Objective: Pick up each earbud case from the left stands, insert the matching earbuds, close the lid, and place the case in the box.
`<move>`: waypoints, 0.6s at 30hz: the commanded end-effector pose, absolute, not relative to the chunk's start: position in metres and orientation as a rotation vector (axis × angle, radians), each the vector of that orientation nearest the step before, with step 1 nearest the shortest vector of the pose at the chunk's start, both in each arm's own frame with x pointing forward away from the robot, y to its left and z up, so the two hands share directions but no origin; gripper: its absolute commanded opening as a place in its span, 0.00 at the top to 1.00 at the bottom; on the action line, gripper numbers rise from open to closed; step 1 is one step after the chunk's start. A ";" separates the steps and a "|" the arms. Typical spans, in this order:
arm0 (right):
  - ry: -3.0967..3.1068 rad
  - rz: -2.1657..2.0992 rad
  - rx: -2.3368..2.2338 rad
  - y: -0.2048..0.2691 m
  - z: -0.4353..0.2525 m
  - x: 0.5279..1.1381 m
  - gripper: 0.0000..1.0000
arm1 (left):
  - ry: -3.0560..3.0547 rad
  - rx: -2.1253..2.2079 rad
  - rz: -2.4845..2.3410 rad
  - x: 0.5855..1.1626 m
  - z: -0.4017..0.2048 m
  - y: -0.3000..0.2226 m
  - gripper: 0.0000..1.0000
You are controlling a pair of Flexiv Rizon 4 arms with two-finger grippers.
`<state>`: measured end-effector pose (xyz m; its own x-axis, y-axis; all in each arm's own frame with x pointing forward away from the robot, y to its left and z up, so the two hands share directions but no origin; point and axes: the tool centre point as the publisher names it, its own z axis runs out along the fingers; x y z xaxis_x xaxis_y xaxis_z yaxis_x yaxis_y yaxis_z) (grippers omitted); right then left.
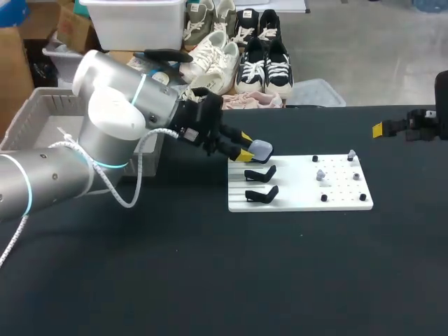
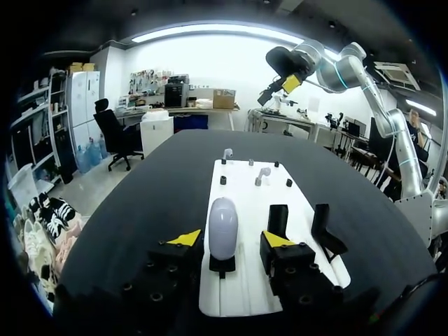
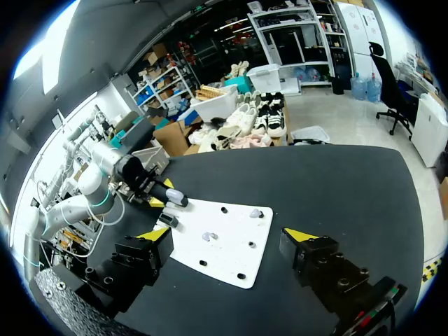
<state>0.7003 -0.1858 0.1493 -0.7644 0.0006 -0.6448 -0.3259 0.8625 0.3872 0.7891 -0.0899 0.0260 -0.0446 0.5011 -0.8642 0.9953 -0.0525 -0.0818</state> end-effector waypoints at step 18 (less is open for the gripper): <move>2.370 0.647 -0.237 -0.186 0.149 0.701 0.00 | 1.598 1.588 -1.027 0.793 0.019 -0.100 0.53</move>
